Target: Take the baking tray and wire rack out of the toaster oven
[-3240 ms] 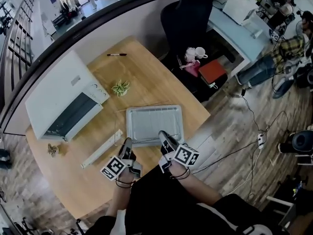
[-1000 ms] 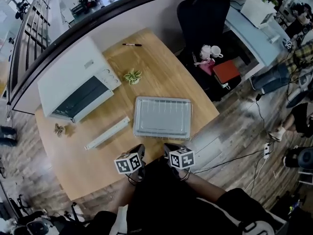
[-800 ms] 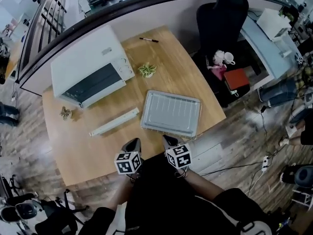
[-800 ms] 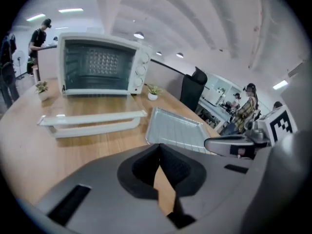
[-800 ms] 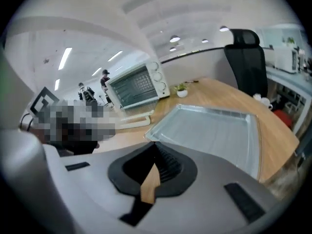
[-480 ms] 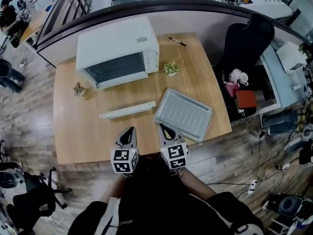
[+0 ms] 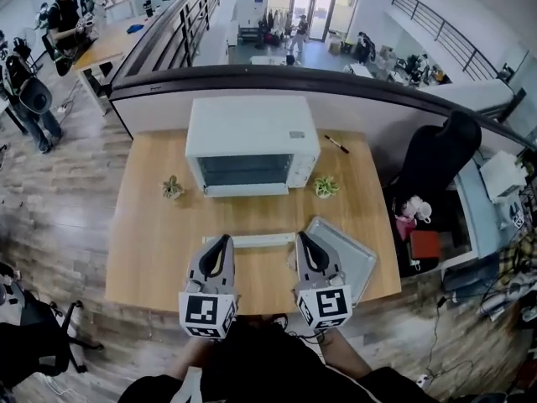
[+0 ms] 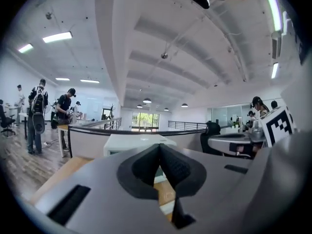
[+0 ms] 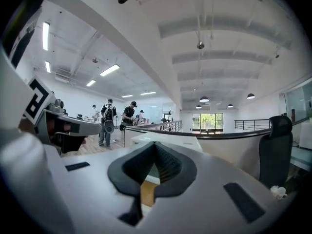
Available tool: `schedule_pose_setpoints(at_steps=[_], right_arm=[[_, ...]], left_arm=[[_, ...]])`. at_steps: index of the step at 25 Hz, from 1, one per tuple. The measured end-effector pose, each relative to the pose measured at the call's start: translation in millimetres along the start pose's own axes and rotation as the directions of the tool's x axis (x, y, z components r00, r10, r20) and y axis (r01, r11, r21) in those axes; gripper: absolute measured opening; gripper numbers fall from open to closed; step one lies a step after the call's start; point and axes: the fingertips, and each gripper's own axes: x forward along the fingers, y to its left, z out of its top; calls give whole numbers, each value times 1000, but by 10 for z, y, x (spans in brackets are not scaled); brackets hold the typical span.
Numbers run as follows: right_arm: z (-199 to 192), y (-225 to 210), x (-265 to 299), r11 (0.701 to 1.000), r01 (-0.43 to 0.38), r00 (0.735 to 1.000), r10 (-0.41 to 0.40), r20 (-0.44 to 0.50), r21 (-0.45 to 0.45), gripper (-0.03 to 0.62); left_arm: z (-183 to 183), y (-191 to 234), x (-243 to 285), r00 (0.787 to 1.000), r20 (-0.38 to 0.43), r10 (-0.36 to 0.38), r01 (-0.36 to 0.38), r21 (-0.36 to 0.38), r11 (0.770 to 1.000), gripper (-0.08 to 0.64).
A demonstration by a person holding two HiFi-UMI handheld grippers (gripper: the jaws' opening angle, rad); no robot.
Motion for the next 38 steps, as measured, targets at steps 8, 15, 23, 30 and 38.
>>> schedule_pose_setpoints(at_steps=[8, 15, 23, 30, 38], right_arm=[[378, 9, 171, 1000, 12, 997, -11, 78, -19, 8], [363, 124, 232, 1000, 3, 996, -1, 86, -25, 8], [270, 129, 295, 999, -3, 998, 6, 67, -48, 8], [269, 282, 371, 998, 10, 999, -7, 46, -59, 8], [217, 418, 428, 999, -5, 999, 7, 40, -48, 8]], left_arm=[[390, 295, -8, 993, 113, 40, -41, 4, 999, 21], [351, 357, 9, 994, 103, 42, -45, 22, 999, 21], [253, 408, 99, 996, 80, 41, -44, 37, 998, 21], [152, 584, 27, 998, 49, 36, -36, 3, 999, 21], [91, 602, 33, 999, 33, 20, -20, -2, 1000, 21]])
